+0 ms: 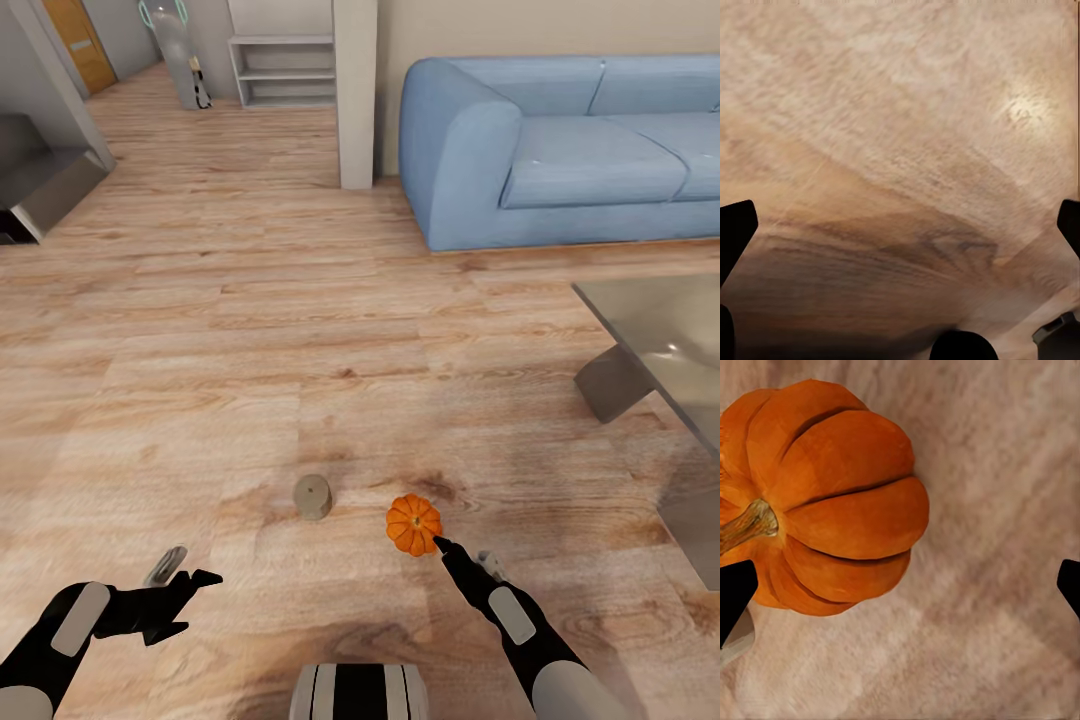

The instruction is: Place each of the two pumpkins and all three candles from the living room inside a cabinet in the living room (use any cabinet), then make sure every cabinet is closed, and position the cauldron so it is next to a table in the living room.

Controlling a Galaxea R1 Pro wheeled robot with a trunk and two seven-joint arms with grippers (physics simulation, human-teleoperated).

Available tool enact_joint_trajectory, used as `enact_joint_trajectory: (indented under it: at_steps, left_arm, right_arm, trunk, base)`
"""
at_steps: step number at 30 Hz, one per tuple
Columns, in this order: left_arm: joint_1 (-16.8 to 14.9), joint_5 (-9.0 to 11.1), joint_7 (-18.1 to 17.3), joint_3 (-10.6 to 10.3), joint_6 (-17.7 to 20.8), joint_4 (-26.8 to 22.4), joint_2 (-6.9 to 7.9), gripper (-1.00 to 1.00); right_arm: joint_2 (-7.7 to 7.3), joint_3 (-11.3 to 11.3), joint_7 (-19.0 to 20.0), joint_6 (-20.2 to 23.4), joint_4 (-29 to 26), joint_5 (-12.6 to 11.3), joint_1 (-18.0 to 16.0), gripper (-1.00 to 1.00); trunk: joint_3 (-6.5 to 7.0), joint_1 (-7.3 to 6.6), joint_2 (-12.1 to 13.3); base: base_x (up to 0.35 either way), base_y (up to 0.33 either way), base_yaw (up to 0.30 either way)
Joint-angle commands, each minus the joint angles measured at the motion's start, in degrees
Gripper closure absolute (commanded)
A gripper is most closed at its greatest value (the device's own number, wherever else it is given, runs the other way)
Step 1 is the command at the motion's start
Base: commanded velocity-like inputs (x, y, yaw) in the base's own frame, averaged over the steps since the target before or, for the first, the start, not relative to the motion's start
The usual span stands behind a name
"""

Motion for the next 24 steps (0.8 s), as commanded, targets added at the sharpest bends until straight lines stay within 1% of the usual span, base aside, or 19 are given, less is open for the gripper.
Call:
enact_joint_trajectory:
  at_steps: [1, 6, 11, 16, 21, 24]
  left_arm:
    - [0.0, 0.0, 0.0, 0.0, 0.0, 0.0, 0.00, -1.00]
    - [0.0, 0.0, 0.0, 0.0, 0.1, 0.0, 0.01, -1.00]
    - [0.0, 0.0, 0.0, 0.0, 0.1, 0.0, 0.01, -1.00]
    - [0.0, 0.0, 0.0, 0.0, 0.0, 0.0, 0.01, -1.00]
    - [0.0, 0.0, 0.0, 0.0, 0.0, 0.0, 0.07, -1.00]
    - [0.0, 0.0, 0.0, 0.1, 0.0, 0.0, 0.27, -1.00]
  right_arm:
    - [0.00, 0.0, 0.0, 0.0, 0.0, 0.0, 0.0, -1.00]
    - [0.00, 0.0, 0.0, 0.0, 0.0, 0.0, 0.0, -1.00]
    - [0.00, 0.0, 0.0, 0.0, 0.0, 0.0, 0.0, -1.00]
    - [0.00, 0.0, 0.0, 0.0, 0.0, 0.0, 0.0, -1.00]
    - [0.00, 0.0, 0.0, 0.0, 0.0, 0.0, 0.0, -1.00]
    - [0.00, 0.0, 0.0, 0.0, 0.0, 0.0, 0.0, -1.00]
  trunk:
    - [0.00, 0.00, 0.0]
    - [0.00, 0.00, 0.0]
    - [0.00, 0.00, 0.0]
    - [0.00, 0.00, 0.0]
    - [0.00, 0.00, 0.0]
    - [-0.66, 0.08, 0.0]
  base:
    - [0.162, 0.000, 0.000]
    - [0.202, 0.000, 0.000]
    - [0.041, 0.000, 0.000]
    - [0.148, 0.000, 0.000]
    - [0.032, 0.000, 0.000]
    - [0.005, 0.000, 0.000]
